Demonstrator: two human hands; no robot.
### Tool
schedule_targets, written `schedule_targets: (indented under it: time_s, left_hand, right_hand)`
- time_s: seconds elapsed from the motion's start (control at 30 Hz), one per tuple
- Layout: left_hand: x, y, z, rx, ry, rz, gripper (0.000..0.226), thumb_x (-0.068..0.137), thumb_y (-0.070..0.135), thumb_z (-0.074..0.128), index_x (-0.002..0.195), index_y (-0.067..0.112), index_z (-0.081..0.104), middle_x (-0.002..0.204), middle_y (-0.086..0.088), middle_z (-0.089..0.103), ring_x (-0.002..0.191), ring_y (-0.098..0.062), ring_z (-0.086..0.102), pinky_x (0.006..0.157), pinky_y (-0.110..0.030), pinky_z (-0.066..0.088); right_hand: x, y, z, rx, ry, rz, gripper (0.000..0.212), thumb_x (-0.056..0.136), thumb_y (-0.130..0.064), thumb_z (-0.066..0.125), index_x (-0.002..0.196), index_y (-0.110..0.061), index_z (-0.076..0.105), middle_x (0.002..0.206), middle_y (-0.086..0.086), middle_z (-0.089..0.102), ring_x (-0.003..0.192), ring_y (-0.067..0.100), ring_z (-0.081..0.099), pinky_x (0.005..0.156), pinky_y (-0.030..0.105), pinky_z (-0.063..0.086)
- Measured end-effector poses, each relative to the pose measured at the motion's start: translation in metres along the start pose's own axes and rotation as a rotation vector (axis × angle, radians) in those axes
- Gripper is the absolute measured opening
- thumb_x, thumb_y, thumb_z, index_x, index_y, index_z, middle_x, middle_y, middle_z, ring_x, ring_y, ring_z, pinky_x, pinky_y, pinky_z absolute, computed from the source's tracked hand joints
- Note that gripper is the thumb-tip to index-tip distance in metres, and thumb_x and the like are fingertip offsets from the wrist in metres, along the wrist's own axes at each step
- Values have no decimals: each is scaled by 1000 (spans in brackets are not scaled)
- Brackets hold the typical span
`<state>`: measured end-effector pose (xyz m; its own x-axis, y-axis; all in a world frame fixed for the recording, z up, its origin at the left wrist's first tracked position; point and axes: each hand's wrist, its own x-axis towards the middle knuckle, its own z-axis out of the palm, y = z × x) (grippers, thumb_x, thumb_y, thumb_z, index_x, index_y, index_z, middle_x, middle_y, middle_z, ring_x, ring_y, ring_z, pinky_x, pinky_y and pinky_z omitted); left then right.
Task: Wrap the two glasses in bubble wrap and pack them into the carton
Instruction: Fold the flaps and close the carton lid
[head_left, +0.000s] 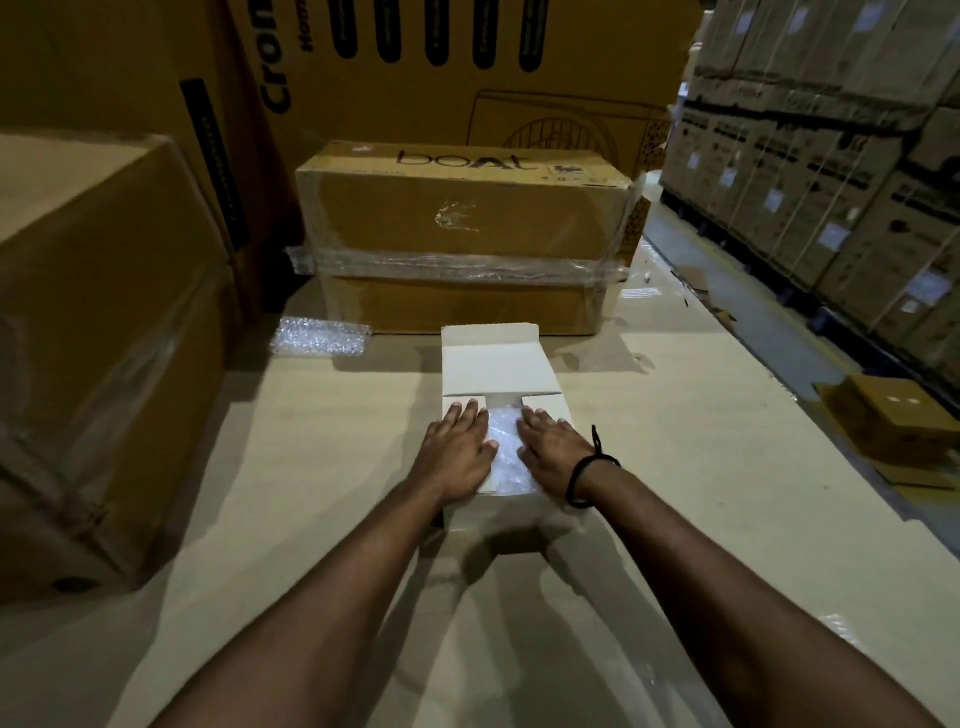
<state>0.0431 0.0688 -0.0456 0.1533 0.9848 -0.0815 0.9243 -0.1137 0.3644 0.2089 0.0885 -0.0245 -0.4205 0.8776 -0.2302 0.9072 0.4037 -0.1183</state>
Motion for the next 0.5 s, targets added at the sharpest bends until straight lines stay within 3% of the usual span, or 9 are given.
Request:
schedule_targets:
  time_s: [0.1, 0.23, 0.4, 0.5]
  left_hand:
    - [-14, -5, -1, -71, 21, 9, 60, 103, 46, 30, 156, 23, 12, 164, 2, 0, 150, -18, -4, 121, -42, 3]
    - [-32, -9, 10, -14, 42, 22, 68, 99, 56, 35, 156, 29, 12, 164, 5, -4, 150, -15, -8, 121, -44, 3]
    - [-26, -4, 6, 12, 28, -21, 73, 92, 56, 49, 154, 31, 19, 164, 5, 2, 150, -16, -4, 119, -47, 8]
    - [-25, -2, 5, -19, 22, -18, 72, 92, 53, 52, 154, 31, 22, 164, 4, 4, 150, -17, -2, 119, -47, 9]
  right_hand:
    - [-24, 5, -4, 47, 40, -85, 48, 104, -31, 26, 151, -21, 22, 160, 5, 7, 147, 22, 7, 117, 36, 11]
    - [-47, 5, 6, -62, -22, -125, 45, 103, -41, 22, 146, -36, 32, 161, -4, 0, 148, 18, -2, 118, 39, 2]
    - [-44, 7, 15, -121, -35, -124, 46, 103, -42, 19, 147, -36, 29, 160, -5, -7, 147, 18, -8, 118, 41, -3]
    - [-42, 14, 10, 51, -47, -180, 51, 100, -47, 19, 147, -33, 29, 160, -4, 1, 148, 17, -2, 119, 38, 1]
